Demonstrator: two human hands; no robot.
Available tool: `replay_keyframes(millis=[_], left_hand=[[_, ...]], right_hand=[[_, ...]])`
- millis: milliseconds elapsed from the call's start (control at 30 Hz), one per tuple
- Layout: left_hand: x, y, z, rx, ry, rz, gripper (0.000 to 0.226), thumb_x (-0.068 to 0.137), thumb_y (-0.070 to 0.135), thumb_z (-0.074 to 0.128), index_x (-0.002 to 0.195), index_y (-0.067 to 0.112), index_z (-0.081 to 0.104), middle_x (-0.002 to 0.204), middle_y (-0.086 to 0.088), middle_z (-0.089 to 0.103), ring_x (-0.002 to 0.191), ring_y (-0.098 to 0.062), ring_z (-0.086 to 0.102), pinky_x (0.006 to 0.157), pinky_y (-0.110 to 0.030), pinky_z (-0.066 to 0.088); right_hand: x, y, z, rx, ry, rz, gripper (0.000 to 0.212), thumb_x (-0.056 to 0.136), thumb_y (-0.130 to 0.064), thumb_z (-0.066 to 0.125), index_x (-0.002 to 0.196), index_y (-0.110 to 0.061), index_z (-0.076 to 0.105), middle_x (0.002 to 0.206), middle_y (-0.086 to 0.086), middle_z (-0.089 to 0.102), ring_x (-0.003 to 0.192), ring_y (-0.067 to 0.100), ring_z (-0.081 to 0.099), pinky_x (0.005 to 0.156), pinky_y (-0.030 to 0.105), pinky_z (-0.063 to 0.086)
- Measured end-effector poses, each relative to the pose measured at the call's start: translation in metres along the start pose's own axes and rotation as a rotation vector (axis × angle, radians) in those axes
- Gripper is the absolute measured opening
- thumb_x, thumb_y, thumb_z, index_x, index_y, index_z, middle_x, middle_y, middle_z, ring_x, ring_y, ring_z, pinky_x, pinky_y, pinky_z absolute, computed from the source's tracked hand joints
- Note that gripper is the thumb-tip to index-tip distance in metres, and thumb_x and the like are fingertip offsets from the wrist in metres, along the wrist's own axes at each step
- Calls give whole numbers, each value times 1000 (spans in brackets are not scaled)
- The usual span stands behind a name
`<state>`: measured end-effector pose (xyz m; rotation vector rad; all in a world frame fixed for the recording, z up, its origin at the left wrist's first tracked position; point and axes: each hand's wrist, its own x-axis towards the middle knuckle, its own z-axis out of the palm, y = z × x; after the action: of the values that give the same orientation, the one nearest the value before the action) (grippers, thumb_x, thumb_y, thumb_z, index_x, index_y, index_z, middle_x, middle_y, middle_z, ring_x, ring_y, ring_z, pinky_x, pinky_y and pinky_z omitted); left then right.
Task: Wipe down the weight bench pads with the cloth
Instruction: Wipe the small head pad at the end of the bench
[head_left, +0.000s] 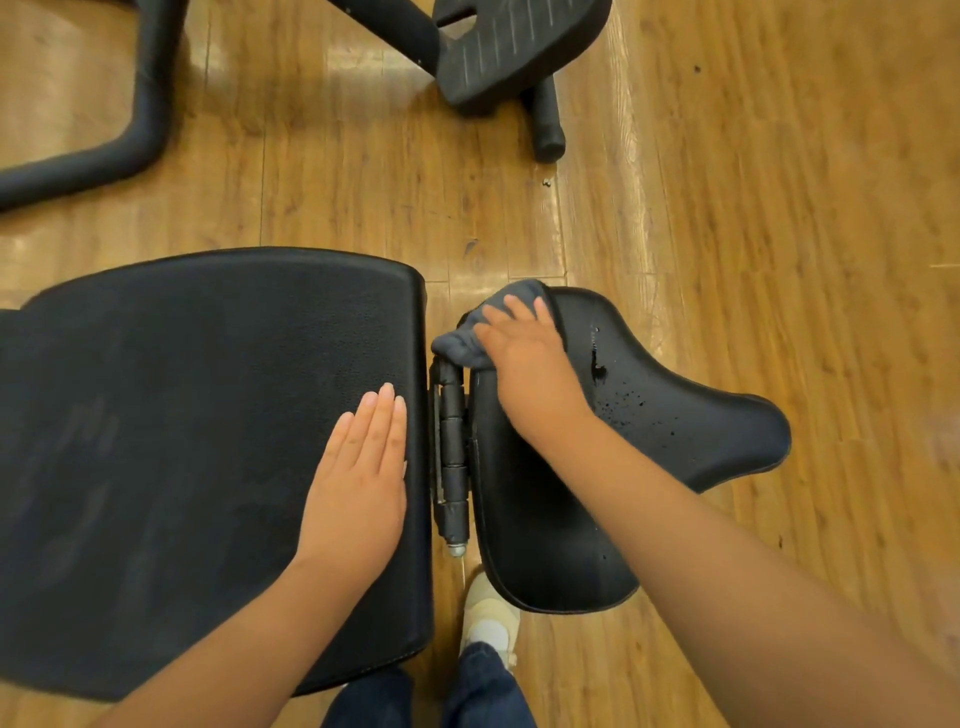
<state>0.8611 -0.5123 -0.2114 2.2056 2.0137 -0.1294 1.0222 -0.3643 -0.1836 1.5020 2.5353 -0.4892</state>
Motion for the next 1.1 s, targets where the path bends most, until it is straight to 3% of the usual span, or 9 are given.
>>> replay_keyframes(millis=[167,233,433,600,700,833,967,1033,1100], left_hand=[[-1,0,0,-6,0,5,57,91,21,27,143,-2,24,151,-20,25,140,-29,21,114,-40,10],[-1,0,1,-2,-2,11,57,92,21,26,144,-2,21,152,-20,23,141,-29,20,115,-40,10],[0,1,-2,0,-29,9,56,91,21,24,142,-3,27,150,-21,28,138,-31,26,114,-39,8],[0,-1,-2,7,-30,11,56,91,21,25,142,-3,28,149,-21,29,138,-31,27,114,-39,7],[0,-1,-1,1,-22,9,56,92,22,24,142,-3,27,150,-21,27,139,-30,25,114,-40,8],[0,-1,0,-21,-23,-4,56,93,22,25,142,-2,26,150,-20,27,139,-29,23,115,-39,8],[0,2,-2,-38,-22,-10,55,92,22,24,142,-2,27,149,-20,28,139,-28,23,115,-39,8],[1,2,-2,-35,-20,-10,55,92,22,25,141,-2,28,149,-20,29,138,-29,25,114,-39,8],[1,2,-2,-27,-16,-10,55,91,22,25,141,-3,28,149,-21,29,138,-30,26,114,-39,9]], right_hand=[[-61,-28,32,-62,56,-109,49,58,-7,70,107,-2,67,117,17,63,119,39,51,105,55,29],[-95,-38,44,-88,25,-161,41,72,-19,49,106,-8,69,117,12,64,117,34,54,107,51,27],[-198,-33,90,-128,-32,-357,52,101,-10,17,109,-14,68,128,3,59,129,24,39,114,43,13],[-216,-13,90,-4,106,-364,37,103,-13,21,128,-13,49,138,4,49,139,23,25,114,38,21],[-193,1,68,144,236,-195,42,95,5,26,133,-7,40,140,9,47,136,24,29,114,38,18],[-130,30,49,129,235,67,76,61,21,67,131,-1,45,134,20,51,132,34,35,113,42,13],[-71,38,25,126,279,135,58,71,19,53,127,4,50,134,23,49,129,41,40,111,49,16],[-36,42,10,110,232,203,60,80,17,48,137,-1,40,145,18,37,138,35,26,116,39,8],[1,50,-1,165,202,246,50,84,12,44,132,-2,46,139,14,44,134,33,32,115,34,17]])
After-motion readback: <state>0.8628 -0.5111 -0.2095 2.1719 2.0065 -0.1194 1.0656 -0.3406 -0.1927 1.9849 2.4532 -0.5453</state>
